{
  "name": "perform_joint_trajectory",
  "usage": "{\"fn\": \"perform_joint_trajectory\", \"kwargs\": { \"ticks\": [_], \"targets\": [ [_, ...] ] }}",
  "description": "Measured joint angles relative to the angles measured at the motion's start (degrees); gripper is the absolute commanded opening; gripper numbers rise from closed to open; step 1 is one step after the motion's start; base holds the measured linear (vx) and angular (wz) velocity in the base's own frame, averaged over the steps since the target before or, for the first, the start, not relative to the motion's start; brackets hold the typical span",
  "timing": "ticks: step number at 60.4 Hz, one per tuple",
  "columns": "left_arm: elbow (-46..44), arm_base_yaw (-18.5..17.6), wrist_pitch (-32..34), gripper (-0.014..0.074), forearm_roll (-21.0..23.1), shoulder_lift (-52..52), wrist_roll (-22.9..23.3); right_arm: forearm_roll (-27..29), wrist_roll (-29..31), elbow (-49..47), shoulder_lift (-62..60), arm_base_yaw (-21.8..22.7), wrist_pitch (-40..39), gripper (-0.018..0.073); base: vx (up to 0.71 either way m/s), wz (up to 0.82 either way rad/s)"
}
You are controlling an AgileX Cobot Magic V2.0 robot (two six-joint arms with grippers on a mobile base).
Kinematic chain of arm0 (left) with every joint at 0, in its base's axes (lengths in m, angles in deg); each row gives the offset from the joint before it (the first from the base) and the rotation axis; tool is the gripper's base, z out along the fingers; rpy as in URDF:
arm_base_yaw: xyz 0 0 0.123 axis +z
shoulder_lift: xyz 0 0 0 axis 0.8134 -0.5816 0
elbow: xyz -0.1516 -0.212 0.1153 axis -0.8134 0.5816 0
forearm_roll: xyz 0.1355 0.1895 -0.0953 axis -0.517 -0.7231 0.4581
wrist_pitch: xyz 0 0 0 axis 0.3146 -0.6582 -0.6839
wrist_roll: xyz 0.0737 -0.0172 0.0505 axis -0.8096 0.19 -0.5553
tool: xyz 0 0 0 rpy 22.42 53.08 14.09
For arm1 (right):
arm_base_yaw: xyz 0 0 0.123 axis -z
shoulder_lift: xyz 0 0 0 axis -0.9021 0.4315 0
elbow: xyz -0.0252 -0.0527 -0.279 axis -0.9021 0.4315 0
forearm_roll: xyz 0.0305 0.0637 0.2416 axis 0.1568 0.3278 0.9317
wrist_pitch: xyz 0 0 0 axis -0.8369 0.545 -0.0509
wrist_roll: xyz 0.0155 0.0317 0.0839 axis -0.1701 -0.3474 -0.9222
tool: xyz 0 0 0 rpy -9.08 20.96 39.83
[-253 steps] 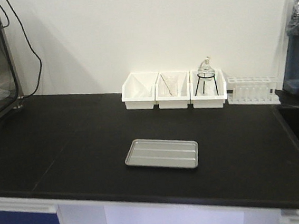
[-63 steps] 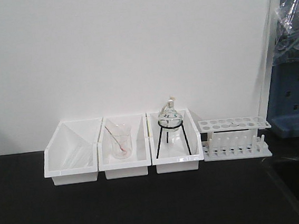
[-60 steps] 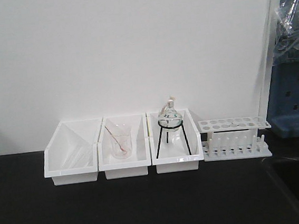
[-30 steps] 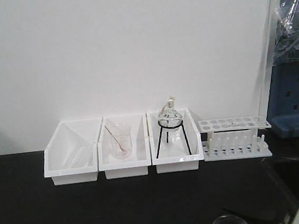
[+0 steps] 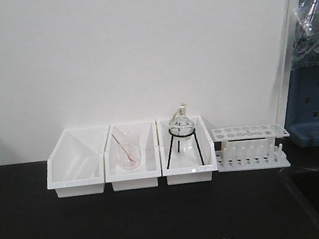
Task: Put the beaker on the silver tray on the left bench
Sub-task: 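Lower the beaker onto the silver tray and open the right gripper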
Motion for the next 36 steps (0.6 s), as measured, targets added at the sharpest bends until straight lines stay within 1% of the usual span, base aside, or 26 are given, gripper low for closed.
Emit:
{"fn": "perform_joint_trajectory", "kwargs": {
  "ticks": [18,29,36],
  "targets": [
    [0.0,0.0,0.0,0.0001,0.0,0.0,0.0,-7.41,-1.34,-7.95,9.66,0.0,-0.83,-0.0011,0.0,0.0],
    [0.0,0.0,0.0,0.0001,0.0,0.0,0.0,-8.12,-1.92,-9.78,12.84,0.0,-0.83,0.0001,0.0,0.0],
    [0.0,0.0,0.0,0.0001,0.0,0.0,0.0,-8.17,-3.57,-9.98,13.1,0.0,-0.83,0.0043,0.0,0.0]
  ]
}}
